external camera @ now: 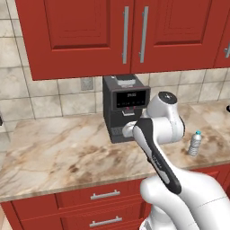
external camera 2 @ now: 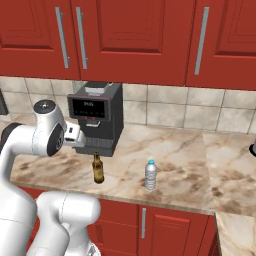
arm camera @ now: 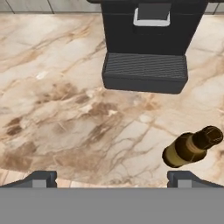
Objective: Place the drinks on the dining counter in a tight cluster.
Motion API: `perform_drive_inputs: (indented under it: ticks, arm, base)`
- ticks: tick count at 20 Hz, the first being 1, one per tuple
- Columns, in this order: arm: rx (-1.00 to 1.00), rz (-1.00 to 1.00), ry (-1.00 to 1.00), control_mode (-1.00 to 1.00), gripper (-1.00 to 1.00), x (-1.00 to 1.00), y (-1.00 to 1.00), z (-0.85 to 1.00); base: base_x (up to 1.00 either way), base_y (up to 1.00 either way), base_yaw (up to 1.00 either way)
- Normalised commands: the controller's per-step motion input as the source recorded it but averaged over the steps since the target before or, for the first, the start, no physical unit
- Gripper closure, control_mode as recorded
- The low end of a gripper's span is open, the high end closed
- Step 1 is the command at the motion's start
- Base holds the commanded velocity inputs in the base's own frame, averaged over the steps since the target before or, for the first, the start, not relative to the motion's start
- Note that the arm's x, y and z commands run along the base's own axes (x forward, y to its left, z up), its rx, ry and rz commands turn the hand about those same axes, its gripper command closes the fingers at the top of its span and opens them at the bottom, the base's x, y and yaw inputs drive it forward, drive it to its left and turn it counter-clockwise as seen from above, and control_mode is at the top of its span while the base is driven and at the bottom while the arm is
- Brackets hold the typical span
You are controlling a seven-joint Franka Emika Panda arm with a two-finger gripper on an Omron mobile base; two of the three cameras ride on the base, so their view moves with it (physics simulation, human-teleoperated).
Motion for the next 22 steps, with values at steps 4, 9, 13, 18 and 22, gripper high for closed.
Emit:
perform_drive_inputs:
  ticks: [4,9,13,18,22]
  arm:
    - [0.03,0.17,0.04,-1.0,-1.0,-0.05,-0.02,0.13]
    - [0.06,0.3,0.0,-1.0,-1.0,-0.16,-0.07,0.22]
    - [0.04,0.38,0.0,-1.0,-1.0,-0.2,-0.07,0.21]
    - [0.0,0.42,-0.01,-1.0,-1.0,-0.32,-0.1,0.03]
    - [0.0,0.36,-0.03,-1.0,-1.0,-0.4,-0.11,0.0]
  base:
    - [0.0,0.0,0.0]
    - [0.0,0.0,0.0]
    - [0.0,0.0,0.0]
    - [0.0,0.0,0.0]
    - [0.0,0.0,0.0]
